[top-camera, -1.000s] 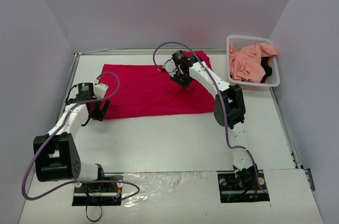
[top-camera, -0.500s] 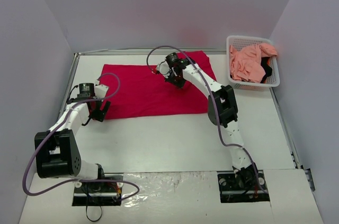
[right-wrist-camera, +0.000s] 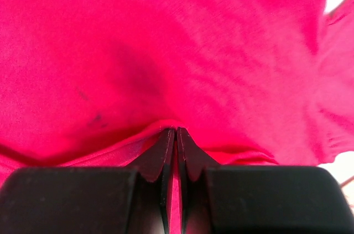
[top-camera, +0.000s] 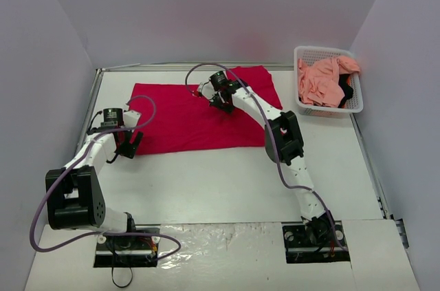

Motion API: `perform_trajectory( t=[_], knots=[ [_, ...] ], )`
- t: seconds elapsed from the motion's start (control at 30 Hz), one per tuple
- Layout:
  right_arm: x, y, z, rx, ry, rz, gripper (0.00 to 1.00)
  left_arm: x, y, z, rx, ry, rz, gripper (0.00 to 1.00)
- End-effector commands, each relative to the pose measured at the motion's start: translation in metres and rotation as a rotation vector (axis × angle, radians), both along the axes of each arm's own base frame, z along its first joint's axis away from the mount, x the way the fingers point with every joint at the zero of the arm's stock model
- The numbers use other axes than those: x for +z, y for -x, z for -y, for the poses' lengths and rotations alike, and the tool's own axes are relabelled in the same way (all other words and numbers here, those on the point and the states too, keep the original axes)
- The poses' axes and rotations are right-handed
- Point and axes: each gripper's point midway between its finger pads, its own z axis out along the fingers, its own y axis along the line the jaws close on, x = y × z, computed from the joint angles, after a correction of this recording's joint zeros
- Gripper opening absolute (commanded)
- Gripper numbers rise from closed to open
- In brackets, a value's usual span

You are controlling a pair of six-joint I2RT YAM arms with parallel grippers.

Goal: Fold and stack the t-shirts
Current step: Fold the flattened tshirt in 1/3 of the way

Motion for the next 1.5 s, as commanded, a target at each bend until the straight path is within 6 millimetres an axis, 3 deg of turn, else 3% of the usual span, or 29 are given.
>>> perform_trajectory(
  t=[0.0,0.03,0.13,0.17,0.3,0.33,0.4,0.47,0.5,0.57,0.6,0.63,0.67,0.7,0.73,0.77,0.97,1.07,1.33,1.47],
  knots=[
    [0.014,-0.017,-0.007,-0.021,-0.001,0.105,0.0,0.0,0.0,-0.006,0.031,-0.009,0.008,0.86],
    [0.014,-0.017,-0.007,-0.024,0.002,0.113,0.0,0.0,0.0,-0.006,0.031,-0.009,0.008,0.86],
    [0.012,-0.018,-0.005,-0.043,0.016,0.128,0.2,0.001,0.0,-0.006,0.032,-0.01,0.006,0.86],
    [0.015,-0.018,-0.004,-0.05,0.015,0.135,0.35,0.001,0.0,-0.006,0.032,-0.011,0.008,0.86],
    [0.033,-0.014,0.002,-0.083,0.002,0.171,0.67,0.002,0.0,-0.006,0.031,-0.013,0.012,0.86],
    [0.038,-0.013,0.005,-0.097,0.005,0.188,0.8,0.003,0.0,-0.006,0.031,-0.013,0.016,0.86],
    [0.066,-0.01,0.009,-0.112,-0.019,0.228,0.83,0.005,0.0,-0.006,0.032,-0.012,0.023,0.86],
    [0.073,-0.002,0.018,-0.139,-0.008,0.236,0.86,0.008,0.0,-0.006,0.028,-0.013,0.033,0.86],
    [0.094,0.001,0.023,-0.148,-0.021,0.265,0.88,0.01,-0.001,-0.005,0.022,-0.012,0.042,0.86],
    [0.094,0.014,0.036,-0.162,0.005,0.253,0.95,0.011,-0.001,-0.005,0.016,-0.015,0.05,0.87],
    [0.113,0.02,0.042,-0.167,-0.008,0.278,0.97,0.01,-0.001,-0.005,0.007,-0.015,0.046,0.87],
    [0.102,0.033,0.052,-0.17,0.025,0.251,0.99,0.009,-0.001,-0.005,0.003,-0.017,0.042,0.87],
    [0.119,0.041,0.059,-0.175,0.01,0.272,0.99,0.007,0.0,-0.005,0.0,-0.02,0.041,0.87],
    [0.119,0.048,0.067,-0.178,0.019,0.264,0.99,0.003,0.0,-0.007,-0.009,-0.033,0.031,0.87],
    [0.103,0.064,0.079,-0.175,0.057,0.224,0.99,0.001,0.0,-0.01,-0.009,-0.053,0.03,0.87],
    [0.115,0.073,0.085,-0.18,0.046,0.24,0.99,-0.002,0.003,-0.012,-0.012,-0.064,0.017,0.87],
    [0.096,0.131,0.128,-0.205,0.076,0.12,0.99,-0.018,0.005,-0.012,-0.043,-0.07,-0.054,0.87],
    [0.088,0.148,0.14,-0.23,0.059,0.074,0.98,-0.022,0.003,-0.013,-0.052,-0.07,-0.091,0.88],
    [0.053,0.163,0.168,-0.304,0.049,-0.052,0.92,-0.038,-0.009,-0.015,-0.063,-0.07,-0.16,0.86],
    [0.037,0.167,0.176,-0.324,0.054,-0.106,0.91,-0.045,-0.014,-0.014,-0.064,-0.062,-0.185,0.78]
  ],
)
